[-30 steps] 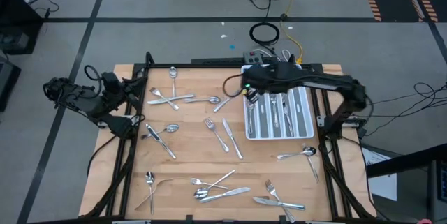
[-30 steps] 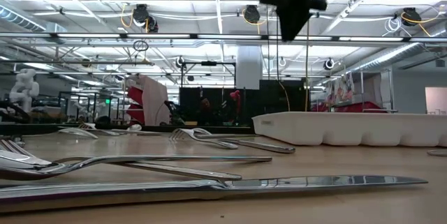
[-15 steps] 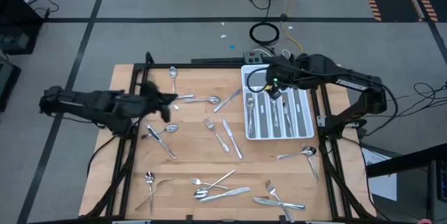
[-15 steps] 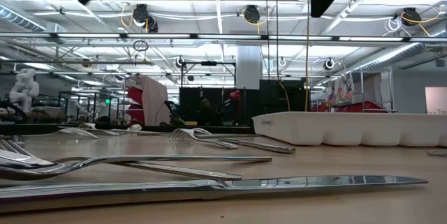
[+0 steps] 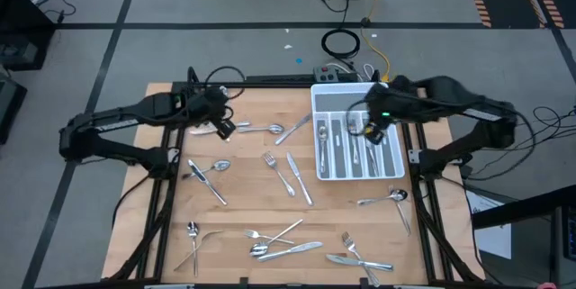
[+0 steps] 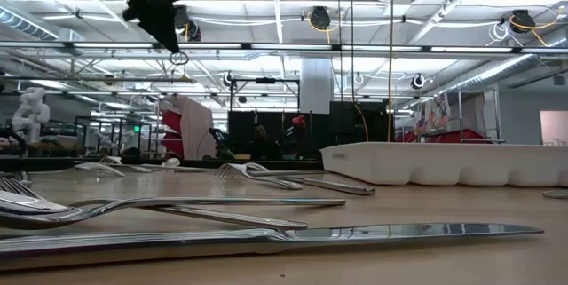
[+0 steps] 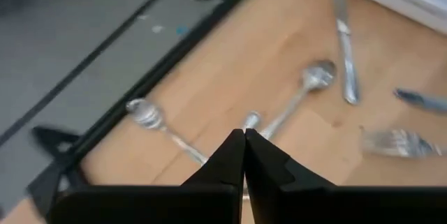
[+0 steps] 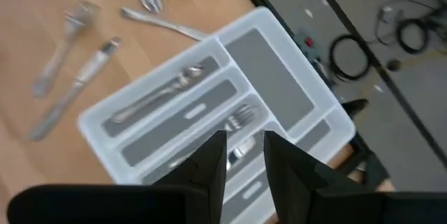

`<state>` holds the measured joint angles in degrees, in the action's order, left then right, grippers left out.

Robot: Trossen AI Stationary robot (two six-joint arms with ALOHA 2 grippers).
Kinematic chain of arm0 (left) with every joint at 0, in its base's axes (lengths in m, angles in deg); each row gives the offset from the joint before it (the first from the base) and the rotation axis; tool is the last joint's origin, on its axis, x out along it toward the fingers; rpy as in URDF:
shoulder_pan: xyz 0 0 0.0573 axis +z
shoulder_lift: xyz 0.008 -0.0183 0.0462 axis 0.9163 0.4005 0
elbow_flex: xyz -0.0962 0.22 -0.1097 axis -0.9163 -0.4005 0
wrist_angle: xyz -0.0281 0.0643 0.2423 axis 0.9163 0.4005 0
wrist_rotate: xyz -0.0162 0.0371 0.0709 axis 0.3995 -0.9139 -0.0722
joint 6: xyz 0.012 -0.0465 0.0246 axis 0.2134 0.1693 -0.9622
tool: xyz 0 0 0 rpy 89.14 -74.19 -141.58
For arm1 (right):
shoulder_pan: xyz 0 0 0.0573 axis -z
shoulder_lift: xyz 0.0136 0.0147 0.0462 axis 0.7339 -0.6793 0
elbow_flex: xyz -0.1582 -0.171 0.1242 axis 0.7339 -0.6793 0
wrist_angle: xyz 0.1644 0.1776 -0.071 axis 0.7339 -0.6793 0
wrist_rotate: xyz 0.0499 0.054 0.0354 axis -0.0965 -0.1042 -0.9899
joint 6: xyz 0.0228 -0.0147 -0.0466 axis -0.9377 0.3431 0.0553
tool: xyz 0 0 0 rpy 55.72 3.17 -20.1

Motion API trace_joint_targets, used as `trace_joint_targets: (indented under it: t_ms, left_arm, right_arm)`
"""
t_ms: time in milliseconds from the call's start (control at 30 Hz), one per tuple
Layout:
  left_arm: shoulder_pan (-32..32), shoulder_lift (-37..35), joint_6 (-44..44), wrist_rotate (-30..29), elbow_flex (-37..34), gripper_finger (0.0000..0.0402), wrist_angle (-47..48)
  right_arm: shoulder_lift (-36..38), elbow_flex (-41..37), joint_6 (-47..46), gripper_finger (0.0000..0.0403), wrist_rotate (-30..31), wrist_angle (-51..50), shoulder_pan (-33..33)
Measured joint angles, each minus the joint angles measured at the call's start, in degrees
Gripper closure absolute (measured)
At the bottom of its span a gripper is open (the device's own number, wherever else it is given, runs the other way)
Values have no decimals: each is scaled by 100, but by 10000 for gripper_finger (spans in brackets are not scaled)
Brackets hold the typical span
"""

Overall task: Sort silverware
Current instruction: Put the silver knife into the white silverware tray

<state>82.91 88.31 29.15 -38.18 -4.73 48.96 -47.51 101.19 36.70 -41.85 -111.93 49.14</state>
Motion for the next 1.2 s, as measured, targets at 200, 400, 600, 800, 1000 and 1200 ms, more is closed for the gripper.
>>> trace_joint_targets:
  t_ms: [200, 400, 600, 800, 1000, 1200]
  left_arm:
    - [894, 484, -808, 826, -2, 395, 35]
    - [1480, 1120, -1526, 1414, -2, 377, -103]
    - [1555, 1844, -2322, 1782, -2, 328, -92]
    - [1522, 2439, -2935, 2026, -2, 259, -81]
    - [1609, 2681, -3284, 2033, -79, 213, -126]
    - [1911, 2620, -3150, 2125, -596, 210, -453]
  right_arm:
    - [938, 0, -607, 314, 9, -4, -380]
    - [1545, -16, -1057, 314, -133, 0, -682]
    - [1731, -238, -1051, 314, -489, -14, -865]
    - [1767, -552, -848, 314, -779, 1, -924]
    - [1871, -749, -762, 314, -918, -4, -922]
    - [2014, -750, -882, 314, -916, -2, -922]
